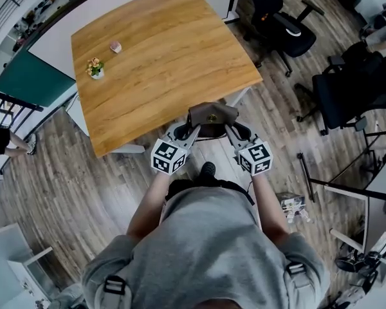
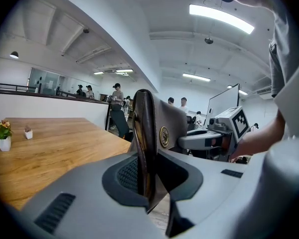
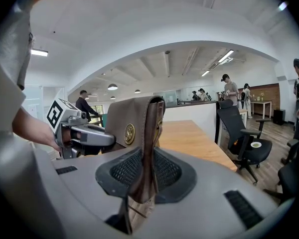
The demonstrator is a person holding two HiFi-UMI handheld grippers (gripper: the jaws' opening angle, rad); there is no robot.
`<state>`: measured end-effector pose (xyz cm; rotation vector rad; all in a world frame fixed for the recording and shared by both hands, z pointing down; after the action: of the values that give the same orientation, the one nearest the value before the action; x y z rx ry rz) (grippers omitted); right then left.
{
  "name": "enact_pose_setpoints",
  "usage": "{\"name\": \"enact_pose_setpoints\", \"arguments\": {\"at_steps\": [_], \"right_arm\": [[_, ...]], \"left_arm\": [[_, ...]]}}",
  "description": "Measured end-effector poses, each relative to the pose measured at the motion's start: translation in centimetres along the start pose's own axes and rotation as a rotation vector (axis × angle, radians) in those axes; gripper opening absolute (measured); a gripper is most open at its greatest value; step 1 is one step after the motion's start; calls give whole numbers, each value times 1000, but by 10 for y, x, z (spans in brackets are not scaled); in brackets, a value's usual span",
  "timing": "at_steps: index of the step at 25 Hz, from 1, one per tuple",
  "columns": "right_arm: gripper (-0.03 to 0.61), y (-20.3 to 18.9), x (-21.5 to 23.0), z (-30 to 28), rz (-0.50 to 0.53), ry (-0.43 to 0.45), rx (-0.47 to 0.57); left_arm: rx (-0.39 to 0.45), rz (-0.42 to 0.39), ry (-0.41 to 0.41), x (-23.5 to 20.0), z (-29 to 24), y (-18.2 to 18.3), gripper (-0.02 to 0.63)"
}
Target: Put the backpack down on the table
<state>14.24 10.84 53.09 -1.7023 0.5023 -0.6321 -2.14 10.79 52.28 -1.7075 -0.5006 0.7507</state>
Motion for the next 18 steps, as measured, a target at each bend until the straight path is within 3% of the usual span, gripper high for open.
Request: {"name": "enact_pose_setpoints", "arguments": {"at_steps": [11,18], "right_arm": [[82,5,18,-22,2,38,-12],[81,18,45,-44,16,11,7]], "left_arm": [[-2,4,30,-18,-17,6,75],[15,-10,11,-39,-49,20,75]]}}
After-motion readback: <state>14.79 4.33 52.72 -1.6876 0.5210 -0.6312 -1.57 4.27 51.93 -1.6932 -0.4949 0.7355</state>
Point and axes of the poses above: the fingertips, and each gripper's own axes: z backward along the fingers, x to its right, y out of its top, the point moved 4 cm from there along z, backward along the fingers, and after that the axes turned 10 degrees about x, right-handed, at the moved point
